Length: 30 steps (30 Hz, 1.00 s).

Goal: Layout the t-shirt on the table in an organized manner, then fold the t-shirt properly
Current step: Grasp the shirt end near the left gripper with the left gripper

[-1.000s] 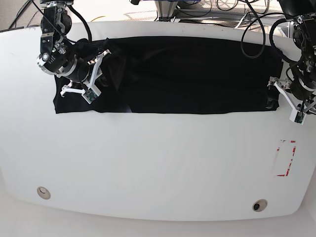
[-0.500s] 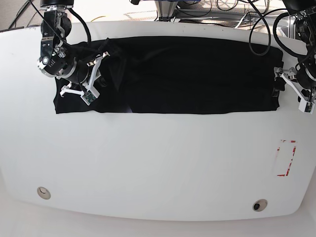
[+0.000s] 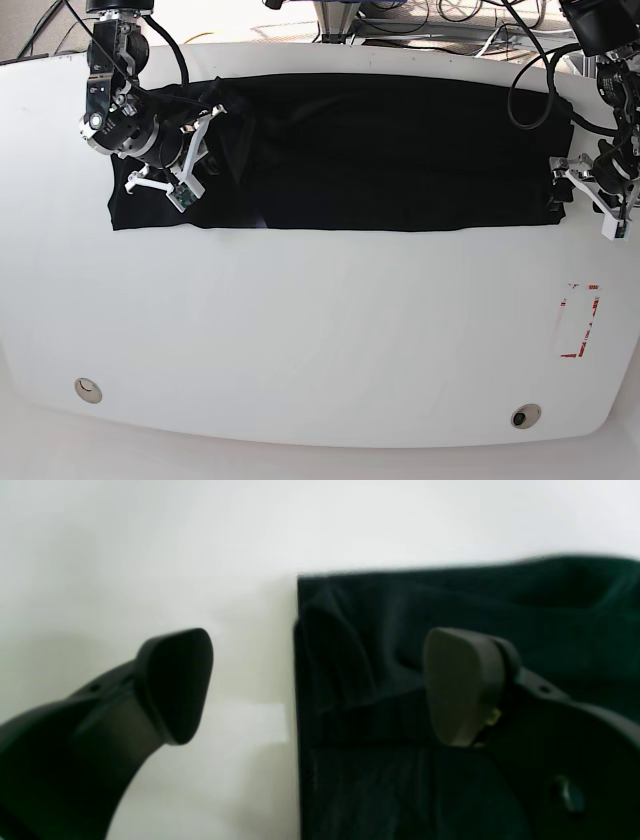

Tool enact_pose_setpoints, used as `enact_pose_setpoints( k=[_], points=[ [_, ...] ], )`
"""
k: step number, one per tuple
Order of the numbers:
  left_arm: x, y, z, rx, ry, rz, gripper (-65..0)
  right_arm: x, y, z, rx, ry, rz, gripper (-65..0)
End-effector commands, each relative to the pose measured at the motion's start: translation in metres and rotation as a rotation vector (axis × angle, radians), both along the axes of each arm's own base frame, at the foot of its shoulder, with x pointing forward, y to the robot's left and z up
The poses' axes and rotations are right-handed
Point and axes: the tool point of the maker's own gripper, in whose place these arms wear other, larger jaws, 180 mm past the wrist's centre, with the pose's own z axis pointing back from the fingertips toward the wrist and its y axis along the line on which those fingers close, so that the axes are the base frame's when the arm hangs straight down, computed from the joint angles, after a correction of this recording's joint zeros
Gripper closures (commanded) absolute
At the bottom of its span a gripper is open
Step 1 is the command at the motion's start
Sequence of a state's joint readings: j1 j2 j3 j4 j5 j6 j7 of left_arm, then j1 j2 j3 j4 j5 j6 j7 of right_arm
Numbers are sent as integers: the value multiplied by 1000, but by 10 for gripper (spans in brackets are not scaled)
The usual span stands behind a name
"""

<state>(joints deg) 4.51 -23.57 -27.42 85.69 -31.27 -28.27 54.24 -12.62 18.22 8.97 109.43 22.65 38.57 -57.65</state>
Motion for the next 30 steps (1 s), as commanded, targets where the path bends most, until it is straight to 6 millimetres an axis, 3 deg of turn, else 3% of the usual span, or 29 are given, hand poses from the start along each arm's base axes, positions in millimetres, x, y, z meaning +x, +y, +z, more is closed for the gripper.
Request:
enact_pose_setpoints(
  k=[1,13,16,23,26,30],
  points=[
    [19,-1,16,-7,-64,-18,-650,6,1,10,14,-37,5,-103],
    [22,-23,-4,-37,-18,-72,-636,8,2,11,17,-41,4,-103],
    [23,-30,-12,-50,-13,-88,-562,8,2,11,17,-41,4,-103],
    [23,-35,-20,-66,-12,-95,-314,8,1,11,15,-42,3,-103],
    [23,-35,-20,-66,-13,-95,-265,8,1,11,15,-42,3,-103],
    [24,-35,-19,-63,-16,-97,-265,8,1,11,15,-42,3,-103]
  ],
)
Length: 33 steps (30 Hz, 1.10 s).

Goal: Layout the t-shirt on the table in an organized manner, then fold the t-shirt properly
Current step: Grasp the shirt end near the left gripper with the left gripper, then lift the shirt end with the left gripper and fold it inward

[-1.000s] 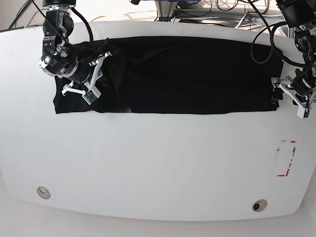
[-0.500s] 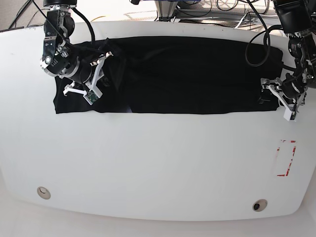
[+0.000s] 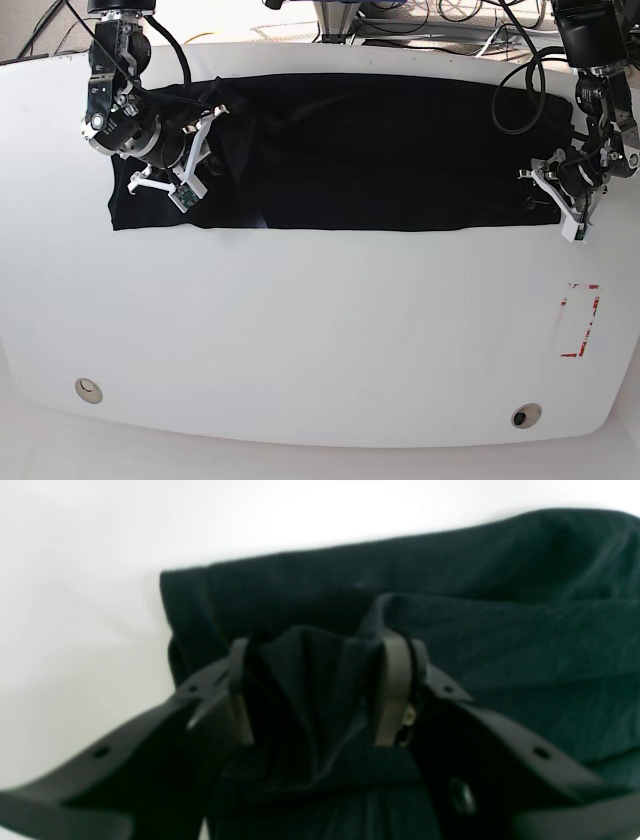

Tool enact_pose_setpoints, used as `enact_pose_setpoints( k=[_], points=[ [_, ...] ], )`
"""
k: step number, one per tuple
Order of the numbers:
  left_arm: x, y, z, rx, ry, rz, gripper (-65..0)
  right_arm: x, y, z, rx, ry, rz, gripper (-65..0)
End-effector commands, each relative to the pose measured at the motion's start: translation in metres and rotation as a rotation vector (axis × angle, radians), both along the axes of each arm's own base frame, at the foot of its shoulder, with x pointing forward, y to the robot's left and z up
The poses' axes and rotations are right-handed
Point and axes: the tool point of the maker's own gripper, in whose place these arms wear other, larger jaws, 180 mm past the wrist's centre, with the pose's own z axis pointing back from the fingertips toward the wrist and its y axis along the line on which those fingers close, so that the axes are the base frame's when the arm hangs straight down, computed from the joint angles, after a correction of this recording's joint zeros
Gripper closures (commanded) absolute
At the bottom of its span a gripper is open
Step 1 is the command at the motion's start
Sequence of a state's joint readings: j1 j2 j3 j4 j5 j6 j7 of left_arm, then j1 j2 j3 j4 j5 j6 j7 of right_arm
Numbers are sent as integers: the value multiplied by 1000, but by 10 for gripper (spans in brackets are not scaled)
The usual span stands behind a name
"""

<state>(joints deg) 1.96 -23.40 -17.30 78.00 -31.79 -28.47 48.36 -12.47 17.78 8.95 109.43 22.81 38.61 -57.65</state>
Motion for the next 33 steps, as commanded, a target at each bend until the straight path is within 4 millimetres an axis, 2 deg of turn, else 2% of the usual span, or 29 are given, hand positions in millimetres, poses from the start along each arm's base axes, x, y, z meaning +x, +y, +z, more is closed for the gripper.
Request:
enact_pose_setpoints(
  k=[1,5,9,17,21,25,33],
  points=[
    [12,8,18,15,-56,-1,-264,7,-2,10,5,-39,3,-103],
    [12,8,21,20,-64,-6,-262,7,-2,10,5,-38,2,-103],
    [15,7,35,47,-97,-30,-262,7,-2,10,5,-38,2,-103],
    [2,10,40,101,-91,-67,-262,8,-2,10,5,-39,-1,-103],
    [-10,21,35,137,-32,-77,-262,8,-2,10,5,-39,-1,-103],
    [-12,24,34,147,-18,-78,-262,8,-2,10,5,-39,-1,-103],
    [-34,34,23,174,44,-88,-262,8,-2,10,6,-39,-4,-103]
  ],
)
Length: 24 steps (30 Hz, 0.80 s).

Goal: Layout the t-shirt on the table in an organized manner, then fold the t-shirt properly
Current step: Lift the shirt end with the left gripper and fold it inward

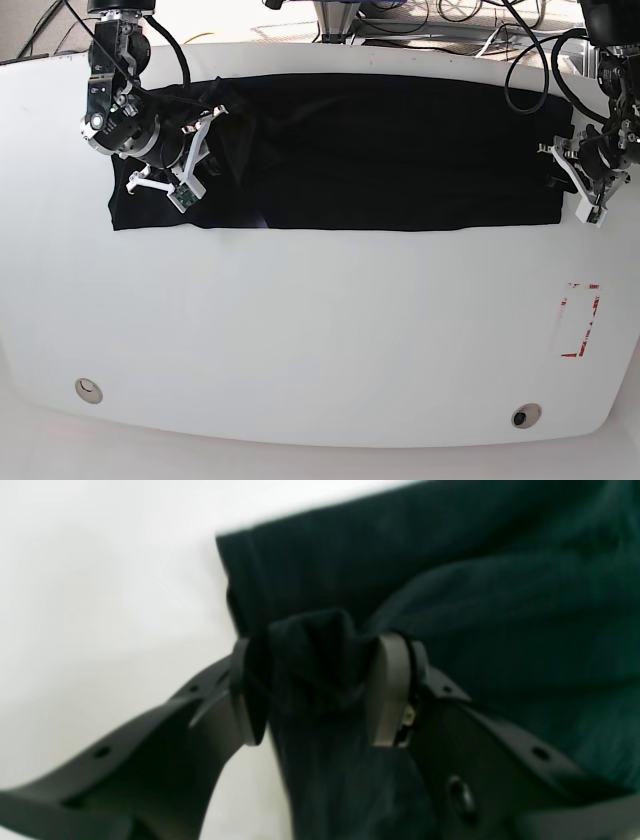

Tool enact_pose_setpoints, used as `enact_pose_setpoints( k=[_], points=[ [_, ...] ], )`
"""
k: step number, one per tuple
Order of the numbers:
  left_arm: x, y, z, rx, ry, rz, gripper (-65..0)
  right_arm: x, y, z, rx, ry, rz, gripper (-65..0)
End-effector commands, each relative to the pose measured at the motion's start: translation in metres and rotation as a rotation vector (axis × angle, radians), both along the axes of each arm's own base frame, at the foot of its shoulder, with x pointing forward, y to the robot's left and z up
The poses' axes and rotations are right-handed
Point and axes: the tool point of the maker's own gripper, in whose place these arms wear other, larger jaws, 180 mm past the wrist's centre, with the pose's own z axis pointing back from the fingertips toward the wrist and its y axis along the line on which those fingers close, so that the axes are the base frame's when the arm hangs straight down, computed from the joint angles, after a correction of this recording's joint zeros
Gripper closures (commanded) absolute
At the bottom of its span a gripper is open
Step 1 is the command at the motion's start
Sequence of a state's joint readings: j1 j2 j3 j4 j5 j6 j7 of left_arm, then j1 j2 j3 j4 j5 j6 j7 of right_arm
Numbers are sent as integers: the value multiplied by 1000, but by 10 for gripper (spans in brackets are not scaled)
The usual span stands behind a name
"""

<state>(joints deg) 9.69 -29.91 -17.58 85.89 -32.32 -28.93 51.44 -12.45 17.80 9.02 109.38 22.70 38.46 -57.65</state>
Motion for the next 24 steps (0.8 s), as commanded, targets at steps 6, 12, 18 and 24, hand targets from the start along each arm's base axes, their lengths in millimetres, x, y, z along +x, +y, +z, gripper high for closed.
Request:
enact_pose_setpoints(
  k=[6,12,18,24],
  points=[
    [-23,15,-4,46,48,-11,-262,8,-1,11,8,-41,1,-103],
    [-44,28,-9,86,108,-22,-267,12,-1,13,8,-51,1,-103],
    [-47,38,-6,116,121,-30,-306,12,-1,13,8,-51,1,-103],
    [-42,38,-1,121,105,-36,-483,12,0,14,14,-51,1,-103]
  ],
)
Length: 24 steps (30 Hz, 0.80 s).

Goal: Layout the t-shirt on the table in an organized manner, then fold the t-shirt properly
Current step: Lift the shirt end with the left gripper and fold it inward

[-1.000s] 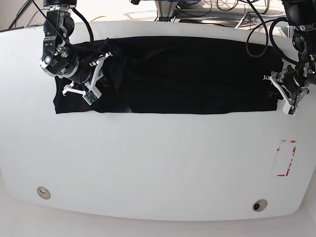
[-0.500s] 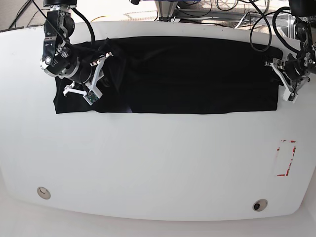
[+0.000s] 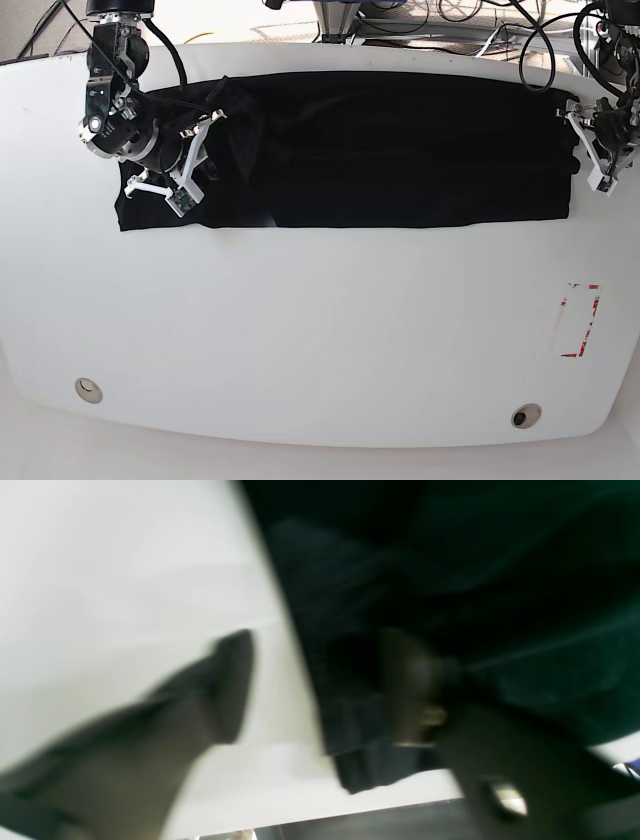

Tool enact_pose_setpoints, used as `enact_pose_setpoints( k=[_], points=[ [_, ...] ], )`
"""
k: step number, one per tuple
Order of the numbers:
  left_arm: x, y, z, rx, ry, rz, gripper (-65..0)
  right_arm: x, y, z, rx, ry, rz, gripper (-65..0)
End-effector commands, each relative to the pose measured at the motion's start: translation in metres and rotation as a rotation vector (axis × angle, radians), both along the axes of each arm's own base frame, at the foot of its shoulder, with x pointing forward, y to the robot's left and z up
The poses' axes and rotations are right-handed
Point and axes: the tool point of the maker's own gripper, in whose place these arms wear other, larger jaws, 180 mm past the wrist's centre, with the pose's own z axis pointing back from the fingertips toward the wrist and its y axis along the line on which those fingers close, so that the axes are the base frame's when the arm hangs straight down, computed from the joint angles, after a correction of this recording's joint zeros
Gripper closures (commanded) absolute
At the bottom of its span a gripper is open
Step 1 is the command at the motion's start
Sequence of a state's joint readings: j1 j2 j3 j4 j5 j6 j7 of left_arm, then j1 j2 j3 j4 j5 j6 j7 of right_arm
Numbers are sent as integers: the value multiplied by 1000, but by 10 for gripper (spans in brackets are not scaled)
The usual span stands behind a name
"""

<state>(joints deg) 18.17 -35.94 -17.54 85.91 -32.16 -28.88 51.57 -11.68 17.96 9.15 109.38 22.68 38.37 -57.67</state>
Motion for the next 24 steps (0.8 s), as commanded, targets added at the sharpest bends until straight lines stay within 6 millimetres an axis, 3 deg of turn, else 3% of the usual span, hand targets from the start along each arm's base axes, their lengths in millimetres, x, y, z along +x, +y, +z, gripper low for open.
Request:
enact_pose_setpoints(
  k=[1,5,10,17,20,24],
  points=[
    [13,3,18,19,-54,-20,-507,6,3,10,22,-38,3,-103],
    [23,8,40,43,-119,-16,-556,6,5,10,25,-38,1,-103],
    [32,11,72,95,-169,-39,-562,7,5,10,26,-39,1,-103],
    [59,-12,113,111,-326,-139,-561,7,6,10,30,-38,0,-103],
    [74,-20,116,80,-357,-121,-561,7,6,10,30,-38,0,-103],
    [91,-39,97,45,-319,-134,-561,7,6,10,30,-38,0,-103]
  ],
)
